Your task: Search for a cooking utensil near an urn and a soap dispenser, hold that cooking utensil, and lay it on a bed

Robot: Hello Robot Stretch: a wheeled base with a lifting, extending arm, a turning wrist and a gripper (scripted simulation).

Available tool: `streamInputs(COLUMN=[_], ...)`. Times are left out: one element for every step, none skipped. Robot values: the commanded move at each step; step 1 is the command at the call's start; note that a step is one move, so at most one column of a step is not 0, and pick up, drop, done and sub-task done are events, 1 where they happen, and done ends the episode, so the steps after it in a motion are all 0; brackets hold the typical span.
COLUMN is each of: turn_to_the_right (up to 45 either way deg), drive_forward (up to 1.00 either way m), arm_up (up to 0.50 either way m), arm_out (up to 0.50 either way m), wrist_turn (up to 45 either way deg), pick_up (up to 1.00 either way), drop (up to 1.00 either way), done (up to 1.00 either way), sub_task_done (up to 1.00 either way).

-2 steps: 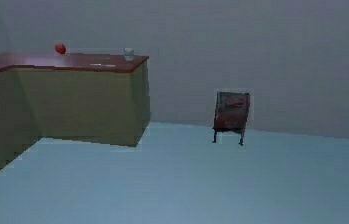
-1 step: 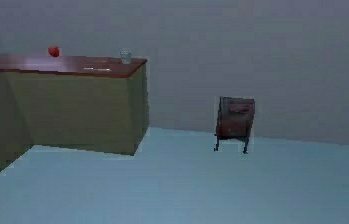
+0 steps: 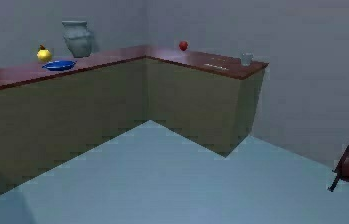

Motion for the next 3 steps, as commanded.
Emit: streamInputs(turn_to_the_right=[0.0,-45.0,0.0], drive_forward=[0.5,0.0,1.0], arm_up=[0.0,0.0,0.0], arm_out=[0.0,0.0,0.0], wrist_turn=[0.0,0.0,0.0], pick_up=[0.0,0.0,0.0], drop=[0.0,0.0,0.0], done=[0.0,0.0,0.0], sub_task_done=[0.0,0.0,0.0])
